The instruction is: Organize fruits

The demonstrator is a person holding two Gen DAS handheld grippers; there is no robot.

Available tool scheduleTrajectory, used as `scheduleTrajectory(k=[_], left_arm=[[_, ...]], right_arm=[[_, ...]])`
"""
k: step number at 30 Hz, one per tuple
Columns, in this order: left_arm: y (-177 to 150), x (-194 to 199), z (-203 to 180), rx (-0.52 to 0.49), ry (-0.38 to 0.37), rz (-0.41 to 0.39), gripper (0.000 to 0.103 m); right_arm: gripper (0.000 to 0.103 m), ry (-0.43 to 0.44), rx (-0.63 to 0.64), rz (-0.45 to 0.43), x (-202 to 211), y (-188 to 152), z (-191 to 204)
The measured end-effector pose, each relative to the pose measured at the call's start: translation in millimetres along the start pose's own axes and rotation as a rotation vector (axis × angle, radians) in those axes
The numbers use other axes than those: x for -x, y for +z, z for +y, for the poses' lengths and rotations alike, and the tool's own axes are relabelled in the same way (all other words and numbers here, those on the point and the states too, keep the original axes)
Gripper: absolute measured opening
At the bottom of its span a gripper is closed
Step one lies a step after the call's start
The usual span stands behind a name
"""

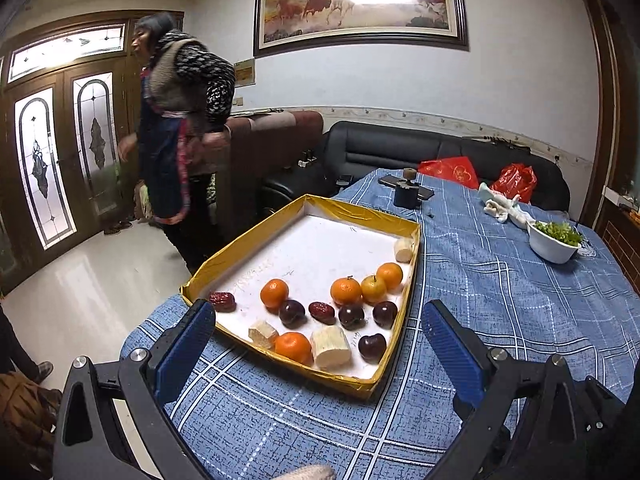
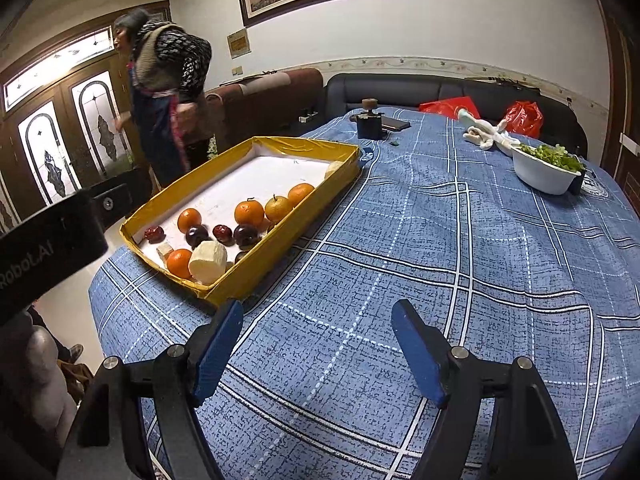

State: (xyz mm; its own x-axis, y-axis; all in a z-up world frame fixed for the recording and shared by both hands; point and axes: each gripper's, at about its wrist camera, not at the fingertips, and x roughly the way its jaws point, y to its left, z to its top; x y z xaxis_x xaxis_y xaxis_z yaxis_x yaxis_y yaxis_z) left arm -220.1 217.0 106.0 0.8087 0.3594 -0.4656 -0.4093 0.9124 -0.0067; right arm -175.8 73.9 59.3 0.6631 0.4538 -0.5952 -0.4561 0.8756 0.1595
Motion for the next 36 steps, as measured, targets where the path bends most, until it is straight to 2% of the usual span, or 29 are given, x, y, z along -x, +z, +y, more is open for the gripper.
scheduleTrajectory(k=[25,36], left_arm=[[-7,-18,1,0.000,-0.034,0.066,0.103],[-9,-18,-4,-0.013,-0.091,0.120,0.103]], right_arm=[[0.084,-0.009,0.033,0.018,-9,-4,9],[0.084,0.004,0.029,0.016,-4,-5,8]])
